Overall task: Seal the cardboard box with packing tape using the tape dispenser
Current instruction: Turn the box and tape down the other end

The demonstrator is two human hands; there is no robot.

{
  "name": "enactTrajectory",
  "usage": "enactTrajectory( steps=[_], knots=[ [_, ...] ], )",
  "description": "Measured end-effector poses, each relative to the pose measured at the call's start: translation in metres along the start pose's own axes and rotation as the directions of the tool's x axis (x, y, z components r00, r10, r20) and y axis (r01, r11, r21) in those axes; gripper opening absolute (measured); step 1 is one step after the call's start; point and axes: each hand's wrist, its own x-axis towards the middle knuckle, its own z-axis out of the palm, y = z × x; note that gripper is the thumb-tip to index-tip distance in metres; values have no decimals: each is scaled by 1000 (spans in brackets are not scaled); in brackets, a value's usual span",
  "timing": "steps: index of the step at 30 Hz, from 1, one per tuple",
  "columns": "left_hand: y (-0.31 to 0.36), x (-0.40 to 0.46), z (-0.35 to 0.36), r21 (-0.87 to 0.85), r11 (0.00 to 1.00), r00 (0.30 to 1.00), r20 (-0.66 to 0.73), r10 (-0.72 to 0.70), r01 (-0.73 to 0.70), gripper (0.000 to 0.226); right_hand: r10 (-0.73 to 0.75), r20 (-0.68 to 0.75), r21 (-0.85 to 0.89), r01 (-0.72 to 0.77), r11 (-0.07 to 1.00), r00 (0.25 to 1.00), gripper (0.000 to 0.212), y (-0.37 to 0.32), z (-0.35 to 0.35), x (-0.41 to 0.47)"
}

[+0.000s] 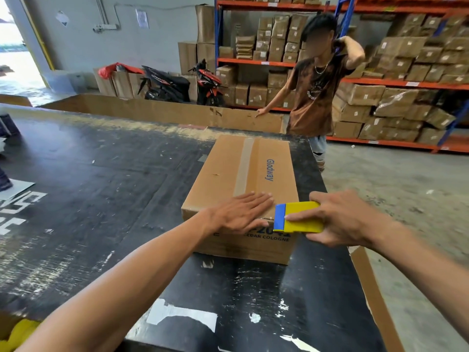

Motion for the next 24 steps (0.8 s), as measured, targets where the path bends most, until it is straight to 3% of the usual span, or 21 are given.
enactTrajectory(
  steps=[7, 15, 20, 24],
  knots=[
    [-2, -1, 0, -35, 999, 1000, 24, -10, 11, 78, 13, 34, 81, -16, 997, 999, 54, 9, 6, -21],
    [1, 1, -4, -22, 1000, 999, 51, -3, 4, 74, -36, 5, 31, 36, 999, 999, 49, 37, -2, -40],
    [23, 28, -4, 77, 997, 997, -75, -11, 16, 79, -20, 4, 51, 19, 999, 1000, 47, 38, 4, -44],
    [30, 42, 5, -11, 1000, 1000, -2, 12, -12, 83, 15, 20, 90, -17, 996, 1000, 50, 40, 9, -49]
  ],
)
